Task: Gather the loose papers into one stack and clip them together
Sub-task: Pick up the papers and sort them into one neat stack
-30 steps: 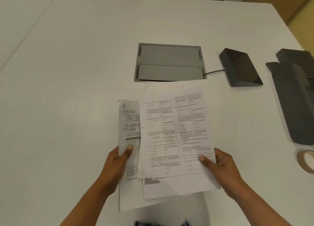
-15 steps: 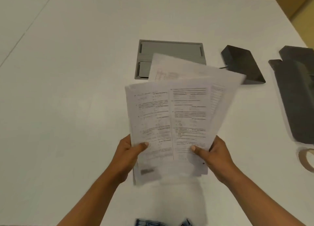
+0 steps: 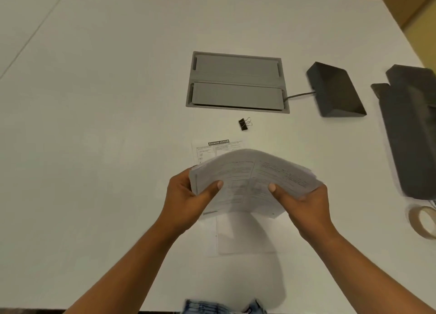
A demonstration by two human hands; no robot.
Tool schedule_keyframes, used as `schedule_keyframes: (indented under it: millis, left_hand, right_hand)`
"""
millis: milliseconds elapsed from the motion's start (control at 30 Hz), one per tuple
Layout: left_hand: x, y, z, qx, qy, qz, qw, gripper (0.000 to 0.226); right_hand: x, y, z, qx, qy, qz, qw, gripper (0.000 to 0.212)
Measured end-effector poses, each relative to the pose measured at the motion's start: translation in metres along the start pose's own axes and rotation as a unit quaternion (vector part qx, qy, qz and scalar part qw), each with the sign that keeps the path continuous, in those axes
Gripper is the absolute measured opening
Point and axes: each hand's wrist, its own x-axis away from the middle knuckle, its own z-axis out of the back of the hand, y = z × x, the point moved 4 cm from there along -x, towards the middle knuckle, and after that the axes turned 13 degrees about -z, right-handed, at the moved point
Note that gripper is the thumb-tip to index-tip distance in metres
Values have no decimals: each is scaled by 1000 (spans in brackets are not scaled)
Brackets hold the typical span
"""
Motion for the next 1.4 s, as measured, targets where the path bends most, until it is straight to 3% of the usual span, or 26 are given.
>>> schedule_keyframes:
  millis: [333,433,533,700,800,867,900,1000,1267,1333,1400]
  left_hand:
    - [11,-4,-12,-33,-50,22,998,23]
    - [17,10,-7,-74,-46,-46,995,43]
    - [25,3,-5,-71,-19,-15,997,50]
    - [37,-40,-8,-79,1,56,995,33]
    - [36,-43,-4,-76,10,59,995,32]
    - [35,-37,-2,-59,13,74,995,30]
    - [35,-36,-1,-43,16,88,995,26]
    - [38,-38,2,11,17,149,989,16]
    - [54,-38,3,53,0,224,973,21]
    - [58,-40,7,58,16,230,971,21]
    - [61,-41,13,68,38,240,968,20]
  right_hand:
    - [8,35,-6,29,-31,-18,999,40]
    - [21,27,-6,34,-17,14,999,39]
    - [27,33,-6,62,-20,24,998,41]
    - [26,75,-10,175,-45,-36,983,37]
    - [28,81,-12,179,-68,-61,980,13]
    - [27,77,-11,163,-60,-72,982,43]
    - [25,75,-10,148,-60,-88,983,47]
    - [24,67,-10,81,-60,-119,988,15]
    - [23,67,-2,-17,-103,-235,966,33]
    - [19,75,6,-29,-73,-267,961,40]
    - [12,91,19,16,8,-284,959,42]
